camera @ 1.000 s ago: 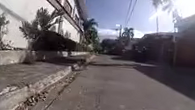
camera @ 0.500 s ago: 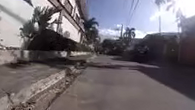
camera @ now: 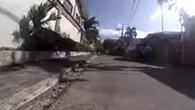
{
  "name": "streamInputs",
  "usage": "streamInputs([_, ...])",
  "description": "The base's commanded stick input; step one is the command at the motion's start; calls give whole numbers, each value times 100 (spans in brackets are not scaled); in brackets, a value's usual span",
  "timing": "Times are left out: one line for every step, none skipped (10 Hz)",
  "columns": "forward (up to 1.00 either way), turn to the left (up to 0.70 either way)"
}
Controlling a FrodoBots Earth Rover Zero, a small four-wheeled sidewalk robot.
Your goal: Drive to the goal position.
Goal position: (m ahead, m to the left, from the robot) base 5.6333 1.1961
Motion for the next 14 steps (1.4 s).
streamInputs([70, -35])
streamInputs([70, -33])
streamInputs([70, -15])
streamInputs([70, 0])
streamInputs([70, 0])
streamInputs([70, 0])
streamInputs([70, 0])
streamInputs([70, 0])
streamInputs([70, 0])
streamInputs([70, 0])
streamInputs([70, 0])
streamInputs([70, 0])
streamInputs([70, 0])
streamInputs([70, 0])
